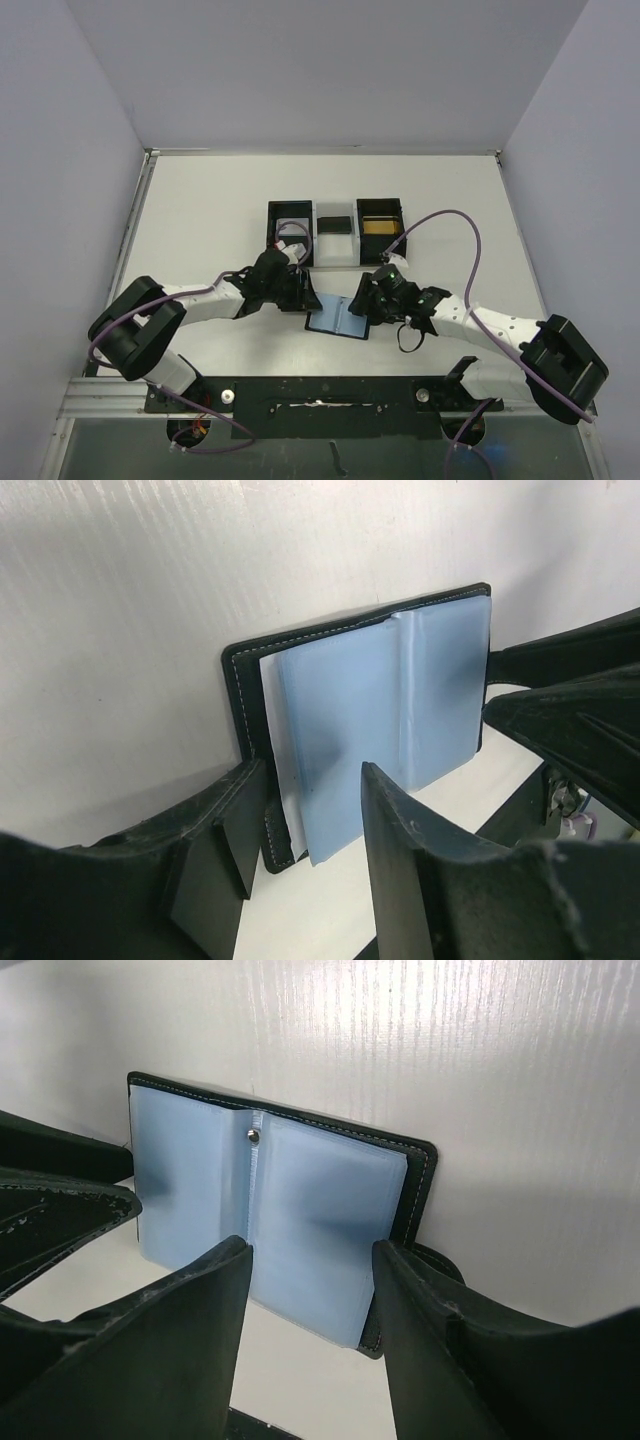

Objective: Take the credit cards out of the card holder

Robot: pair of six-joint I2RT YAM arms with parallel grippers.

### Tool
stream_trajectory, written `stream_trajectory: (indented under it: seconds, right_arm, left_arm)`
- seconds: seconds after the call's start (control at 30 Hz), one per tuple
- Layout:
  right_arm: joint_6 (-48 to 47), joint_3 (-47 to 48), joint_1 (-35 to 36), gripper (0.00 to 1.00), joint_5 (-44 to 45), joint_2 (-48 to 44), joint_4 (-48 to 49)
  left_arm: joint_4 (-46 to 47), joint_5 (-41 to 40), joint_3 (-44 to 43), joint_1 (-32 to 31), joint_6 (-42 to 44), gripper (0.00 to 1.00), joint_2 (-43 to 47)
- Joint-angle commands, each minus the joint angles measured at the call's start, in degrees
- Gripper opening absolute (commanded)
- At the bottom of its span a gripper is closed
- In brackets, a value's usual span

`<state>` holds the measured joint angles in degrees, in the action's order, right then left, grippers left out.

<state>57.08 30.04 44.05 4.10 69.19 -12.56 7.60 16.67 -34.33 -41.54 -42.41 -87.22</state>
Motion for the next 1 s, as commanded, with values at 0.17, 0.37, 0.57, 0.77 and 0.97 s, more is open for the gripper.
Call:
stream_trajectory:
  seconds: [0.17,0.37,0.57,0.77,0.97]
  right_arm:
    - [1.33,0.06,0.31,0.51,1.54,2.44,0.00]
    - [1.14,1.14,0.85,0.51,1.88,2.20,-1.19]
    - [0.53,3.84,0.96,0.52,4.13,-0.36,-5.60]
    - [2.11,2.19,0.99,0.50,4.04,-2.20,-4.98]
    - [2.64,1.67,1.03,0.50,4.28,-0.60,-5.64]
  left_arm:
    - [0.05,-0.32,-1.99,-0.78,0.81,0.34,-2.05]
    - [0.32,0.17,-2.10,-1.43,0.74,0.30,-3.02]
    - [-0.29,-0.83,-2.40,-1.53,0.55,0.29,-2.74]
    - [-0.62,-1.02,-2.63,-1.53,0.60,0.29,-2.18]
    - [-0.90,-1.10,-2.68,-1.53,0.56,0.28,-1.52]
